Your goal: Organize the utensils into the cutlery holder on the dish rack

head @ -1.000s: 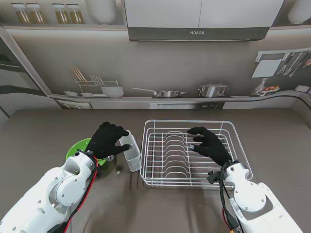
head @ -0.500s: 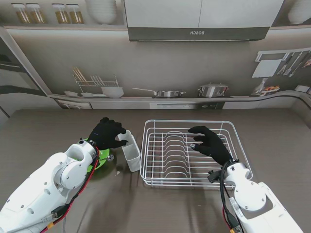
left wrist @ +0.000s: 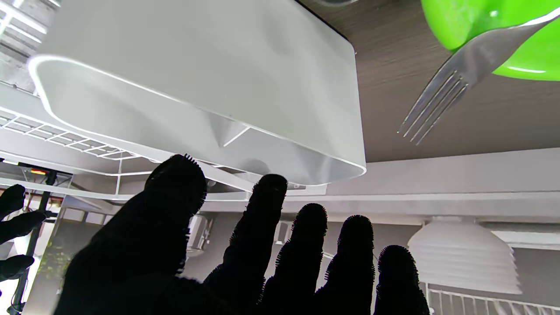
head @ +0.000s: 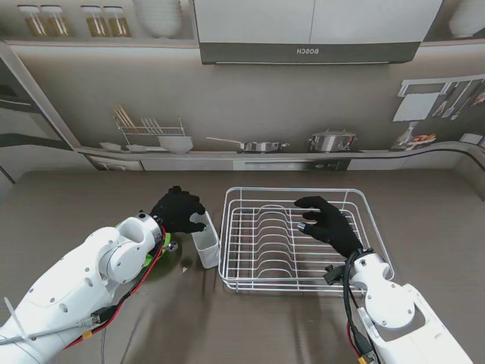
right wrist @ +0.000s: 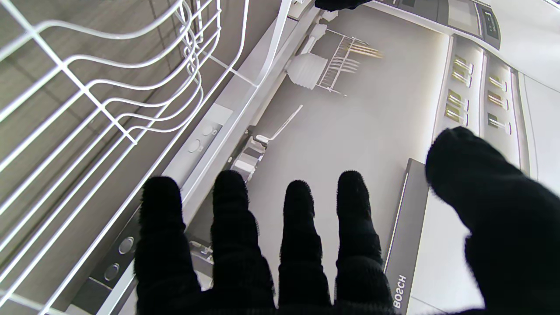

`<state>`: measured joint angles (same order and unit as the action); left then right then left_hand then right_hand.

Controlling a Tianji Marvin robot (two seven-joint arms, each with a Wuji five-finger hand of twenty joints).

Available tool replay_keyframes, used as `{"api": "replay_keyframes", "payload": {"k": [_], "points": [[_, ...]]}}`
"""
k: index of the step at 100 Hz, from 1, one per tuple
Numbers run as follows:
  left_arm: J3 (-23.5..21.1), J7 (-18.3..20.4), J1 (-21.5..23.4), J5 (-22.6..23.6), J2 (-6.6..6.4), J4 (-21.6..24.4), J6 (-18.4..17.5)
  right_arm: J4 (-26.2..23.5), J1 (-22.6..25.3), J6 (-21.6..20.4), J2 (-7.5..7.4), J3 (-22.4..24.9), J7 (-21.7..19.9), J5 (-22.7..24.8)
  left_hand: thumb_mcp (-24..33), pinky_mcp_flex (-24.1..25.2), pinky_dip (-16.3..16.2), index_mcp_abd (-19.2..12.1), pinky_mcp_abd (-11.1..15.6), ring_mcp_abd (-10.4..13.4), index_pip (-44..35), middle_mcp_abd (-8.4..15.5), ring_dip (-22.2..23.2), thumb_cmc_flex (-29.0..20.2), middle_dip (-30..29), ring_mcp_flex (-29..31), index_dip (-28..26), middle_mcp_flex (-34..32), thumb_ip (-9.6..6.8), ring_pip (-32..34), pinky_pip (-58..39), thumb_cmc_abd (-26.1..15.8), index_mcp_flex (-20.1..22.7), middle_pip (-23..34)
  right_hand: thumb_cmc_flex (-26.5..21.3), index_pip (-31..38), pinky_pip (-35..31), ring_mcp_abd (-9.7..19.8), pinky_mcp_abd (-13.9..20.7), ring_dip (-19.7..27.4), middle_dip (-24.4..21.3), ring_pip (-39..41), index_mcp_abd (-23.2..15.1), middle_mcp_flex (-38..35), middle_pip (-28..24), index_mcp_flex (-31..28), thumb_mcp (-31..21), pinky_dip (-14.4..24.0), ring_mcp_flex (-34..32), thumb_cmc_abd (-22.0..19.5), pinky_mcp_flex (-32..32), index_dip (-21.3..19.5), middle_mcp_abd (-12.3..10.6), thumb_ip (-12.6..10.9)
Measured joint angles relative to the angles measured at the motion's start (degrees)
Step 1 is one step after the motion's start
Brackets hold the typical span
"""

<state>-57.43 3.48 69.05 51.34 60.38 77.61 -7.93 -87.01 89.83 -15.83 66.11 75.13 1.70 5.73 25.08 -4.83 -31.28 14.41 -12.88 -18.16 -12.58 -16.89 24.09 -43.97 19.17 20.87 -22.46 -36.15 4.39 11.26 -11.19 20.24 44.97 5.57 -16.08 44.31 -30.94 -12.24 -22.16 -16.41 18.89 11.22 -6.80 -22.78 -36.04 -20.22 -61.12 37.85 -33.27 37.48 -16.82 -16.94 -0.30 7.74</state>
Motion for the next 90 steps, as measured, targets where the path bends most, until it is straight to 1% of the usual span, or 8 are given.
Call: {"api": "replay_keyframes", "payload": {"k": [7,12,16,24,42,59,62,90], "points": [[0.61,0.22,-0.58,-0.14,0.0,-0.41,0.11,0.01,-0.02,0.04,0.01,0.0,0.03,-0.03,0.23,0.0,0.0,0.0,0.31,0.03,-0.03,0.0,-0.01,0.27,0.0,0.0,-0.38,0.0,0.0,-0.12,0.0,0.99,-0.06,0.07,0.0,0.0,0.0,0.0,0.0,0.0,0.0,0.0,0.0,0.0,0.0,0.0,0.0,0.0,0.0,-0.02,0.0,0.0,0.0,-0.01],[0.92,0.28,-0.85,-0.13,0.0,-0.62,0.17,0.02,-0.03,0.07,0.02,0.0,0.07,-0.04,1.57,0.0,0.0,0.19,0.58,0.03,-1.47,0.0,-0.01,0.26,0.0,0.02,-1.29,0.0,0.0,-0.12,0.0,1.0,1.15,0.34,0.0,0.0,0.0,0.0,0.0,0.0,0.0,0.0,0.0,0.0,0.0,0.0,0.0,0.0,0.0,-0.02,0.0,0.0,0.0,-0.01],[1.17,0.28,-1.04,-0.13,0.0,-0.83,0.2,0.02,-0.04,0.1,0.03,0.0,0.1,-0.06,2.25,-0.03,0.0,0.24,0.79,0.03,-1.91,0.0,-0.01,1.42,0.0,0.05,-1.7,0.0,-0.02,-0.12,0.0,1.04,1.97,0.61,0.0,0.0,0.0,0.0,0.0,0.0,0.0,0.0,0.0,0.0,0.0,0.0,0.0,0.0,0.0,-0.03,0.0,0.0,0.0,-0.01],[1.75,0.23,-1.39,-0.01,0.0,-1.27,0.31,0.02,-0.05,0.15,0.04,0.01,0.12,-0.09,3.74,-0.18,0.0,0.24,1.21,0.03,-2.93,0.01,-0.01,0.7,0.0,0.06,-2.96,-0.05,-0.02,0.55,0.0,1.9,3.27,0.79,0.0,0.0,0.0,0.0,0.0,0.0,0.0,0.0,0.0,0.0,0.0,0.0,0.0,0.0,0.0,-0.04,0.0,0.0,0.0,-0.01],[2.57,0.14,-1.83,0.56,0.0,-2.04,0.29,0.02,-0.05,0.23,0.06,0.04,0.12,-0.29,3.89,-0.3,0.0,-0.02,1.32,0.05,-4.18,0.01,0.05,0.9,0.15,0.06,-4.01,-0.06,-0.01,0.56,0.0,2.05,4.54,0.79,0.0,0.0,0.0,0.0,0.01,0.0,0.0,0.0,0.0,0.0,0.0,0.0,0.0,0.0,0.0,-0.05,0.04,0.0,0.0,-0.01],[3.46,-0.12,-2.36,0.39,0.0,-2.98,0.38,0.02,-0.04,0.31,0.09,0.07,0.11,-0.61,4.49,-0.3,0.0,-0.04,1.34,0.08,-4.93,0.05,0.05,0.87,0.02,0.06,-4.4,0.03,-0.01,0.56,0.0,2.05,4.76,-0.1,0.0,0.0,0.0,0.0,0.01,0.0,0.0,0.0,0.0,0.0,0.0,0.0,0.0,0.0,0.0,-0.07,0.07,0.0,0.01,-0.01],[3.62,-0.16,-2.45,0.33,0.0,-3.12,0.4,0.01,-0.04,0.33,0.09,0.07,0.11,-0.64,4.49,-0.3,0.03,-0.06,1.34,0.09,-4.91,0.05,0.05,0.87,0.32,0.06,-4.45,0.03,-0.01,0.56,0.0,2.05,4.78,0.66,0.0,0.0,0.0,0.0,0.0,0.0,0.0,0.0,0.0,0.0,0.0,0.0,0.0,0.0,0.0,-0.07,0.07,0.0,0.01,-0.01],[5.37,-0.4,-3.59,0.0,0.0,-4.78,0.32,-0.03,-0.01,0.52,0.12,0.07,0.04,-0.99,5.21,-0.3,0.11,-1.22,1.35,0.15,-4.8,0.05,0.05,0.87,0.32,0.06,-4.71,0.03,-0.01,0.56,0.0,2.05,5.65,0.57,0.0,0.0,0.0,0.0,0.01,0.0,0.0,0.0,0.03,0.0,0.0,0.0,0.0,0.0,0.0,-0.67,0.31,0.0,0.04,-0.01]]}}
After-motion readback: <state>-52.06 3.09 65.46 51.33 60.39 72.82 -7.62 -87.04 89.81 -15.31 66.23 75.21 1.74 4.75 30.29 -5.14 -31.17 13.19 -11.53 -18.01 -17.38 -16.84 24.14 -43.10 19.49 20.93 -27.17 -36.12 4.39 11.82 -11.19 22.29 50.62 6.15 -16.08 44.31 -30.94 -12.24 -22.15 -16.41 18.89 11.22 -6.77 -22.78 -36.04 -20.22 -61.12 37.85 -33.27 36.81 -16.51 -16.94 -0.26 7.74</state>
